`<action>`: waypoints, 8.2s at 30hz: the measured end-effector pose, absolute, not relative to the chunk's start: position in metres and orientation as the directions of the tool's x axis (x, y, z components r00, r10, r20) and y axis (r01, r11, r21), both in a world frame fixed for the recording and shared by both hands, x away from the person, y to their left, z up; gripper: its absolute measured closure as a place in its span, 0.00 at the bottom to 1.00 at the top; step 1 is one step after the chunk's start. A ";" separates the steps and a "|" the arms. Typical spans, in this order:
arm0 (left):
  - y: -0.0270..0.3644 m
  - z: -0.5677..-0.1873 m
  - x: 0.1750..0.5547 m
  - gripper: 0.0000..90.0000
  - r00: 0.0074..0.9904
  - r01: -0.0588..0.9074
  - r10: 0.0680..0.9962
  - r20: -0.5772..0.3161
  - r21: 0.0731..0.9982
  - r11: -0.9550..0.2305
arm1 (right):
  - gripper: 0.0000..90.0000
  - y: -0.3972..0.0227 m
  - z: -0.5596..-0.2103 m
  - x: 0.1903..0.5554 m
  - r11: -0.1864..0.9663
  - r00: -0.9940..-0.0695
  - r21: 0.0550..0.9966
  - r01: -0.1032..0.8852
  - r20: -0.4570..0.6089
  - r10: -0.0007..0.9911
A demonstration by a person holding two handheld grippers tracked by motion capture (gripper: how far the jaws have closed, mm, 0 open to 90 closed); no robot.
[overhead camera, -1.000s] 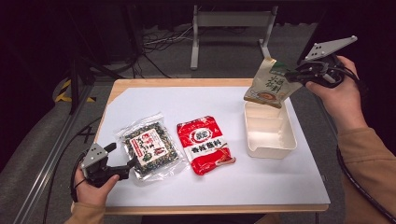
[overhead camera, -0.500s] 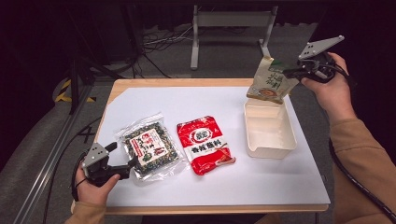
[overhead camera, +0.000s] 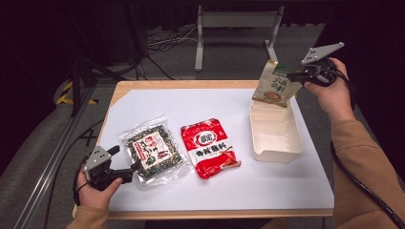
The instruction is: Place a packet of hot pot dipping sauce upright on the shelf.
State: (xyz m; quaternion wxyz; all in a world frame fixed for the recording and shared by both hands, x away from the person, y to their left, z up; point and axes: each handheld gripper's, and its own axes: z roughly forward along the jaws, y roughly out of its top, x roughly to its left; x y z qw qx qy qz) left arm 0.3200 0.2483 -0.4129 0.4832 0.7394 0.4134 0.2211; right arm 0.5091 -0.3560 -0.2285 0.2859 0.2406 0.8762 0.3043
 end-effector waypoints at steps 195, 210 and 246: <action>0.111 -0.425 0.499 0.27 0.693 0.584 0.669 -0.269 0.753 -0.303 | 0.45 -0.340 -0.315 0.374 0.267 -0.782 0.934 0.238 0.021 0.623; 0.108 -0.441 0.506 0.33 0.653 0.661 0.693 -0.304 0.676 -0.326 | 0.42 -0.336 -0.319 0.375 0.270 -0.787 0.931 0.244 0.027 0.617; 0.097 -0.425 0.494 0.52 0.753 0.594 0.578 -0.314 0.703 -0.391 | 0.42 -0.334 -0.320 0.375 0.280 -0.782 0.934 0.223 0.000 0.623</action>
